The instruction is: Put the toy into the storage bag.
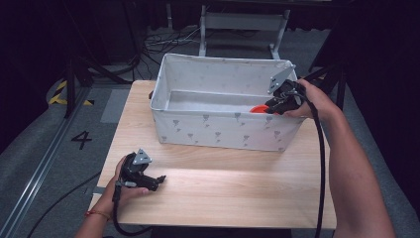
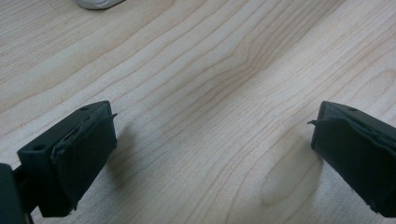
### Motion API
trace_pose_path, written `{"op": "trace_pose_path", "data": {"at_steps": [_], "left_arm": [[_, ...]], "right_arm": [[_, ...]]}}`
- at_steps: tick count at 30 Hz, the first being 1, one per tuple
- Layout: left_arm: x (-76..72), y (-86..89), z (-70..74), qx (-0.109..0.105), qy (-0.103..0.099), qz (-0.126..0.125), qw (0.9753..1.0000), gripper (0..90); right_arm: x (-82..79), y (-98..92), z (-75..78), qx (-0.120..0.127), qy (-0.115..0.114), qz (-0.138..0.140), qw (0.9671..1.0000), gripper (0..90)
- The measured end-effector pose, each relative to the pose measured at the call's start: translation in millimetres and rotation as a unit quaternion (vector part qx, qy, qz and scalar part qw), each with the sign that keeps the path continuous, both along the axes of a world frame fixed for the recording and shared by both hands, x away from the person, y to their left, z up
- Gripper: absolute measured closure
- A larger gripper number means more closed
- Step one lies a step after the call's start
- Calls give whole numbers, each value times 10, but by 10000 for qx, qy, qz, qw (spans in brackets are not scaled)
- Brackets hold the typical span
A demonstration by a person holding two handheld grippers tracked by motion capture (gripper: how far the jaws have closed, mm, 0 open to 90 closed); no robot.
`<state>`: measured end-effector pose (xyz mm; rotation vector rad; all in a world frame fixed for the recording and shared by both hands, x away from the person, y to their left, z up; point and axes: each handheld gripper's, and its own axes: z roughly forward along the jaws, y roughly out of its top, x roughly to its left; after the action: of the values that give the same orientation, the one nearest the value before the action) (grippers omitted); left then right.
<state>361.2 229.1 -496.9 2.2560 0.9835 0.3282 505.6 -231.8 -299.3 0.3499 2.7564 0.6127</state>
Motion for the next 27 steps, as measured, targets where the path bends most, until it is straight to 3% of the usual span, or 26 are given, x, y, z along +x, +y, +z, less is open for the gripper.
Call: {"op": "trace_pose_path", "data": {"at_steps": [5, 9, 12, 13, 15, 19, 21, 24, 27], "left_arm": [[0, 0, 0, 0, 3, 0, 10000, 5], [1, 0, 0, -1, 0, -3, 10000, 4], [1, 1, 0, -1, 6, -4, 10000, 5], [2, 1, -1, -2, -1, -8, 10000, 4], [2, 1, 0, 0, -2, -9, 10000, 4], [2, 0, 0, 1, -4, -7, 10000, 4], [0, 0, 0, 0, 3, -2, 10000, 5], [-1, 0, 0, 4, -3, -3, 10000, 5], [0, 0, 0, 4, -3, -4, 10000, 5]], "right_arm": [[-41, -70, 25, 353, -123, -136, 9992, 626], [-96, -151, 66, 755, -225, -309, 9964, 535], [-174, -247, 119, 1288, -313, -526, 9898, 438], [-216, -283, 140, 1506, -333, -604, 9862, 412], [-279, -324, 158, 1731, -436, -682, 9816, 372], [-399, -377, 186, 1843, -663, -971, 9758, 314], [-466, -391, 202, 1839, -885, -1180, 9718, 263], [-528, -412, 215, 1838, -953, -1246, 9704, 254], [-621, -441, 227, 1880, -1122, -1403, 9656, 221]]}}
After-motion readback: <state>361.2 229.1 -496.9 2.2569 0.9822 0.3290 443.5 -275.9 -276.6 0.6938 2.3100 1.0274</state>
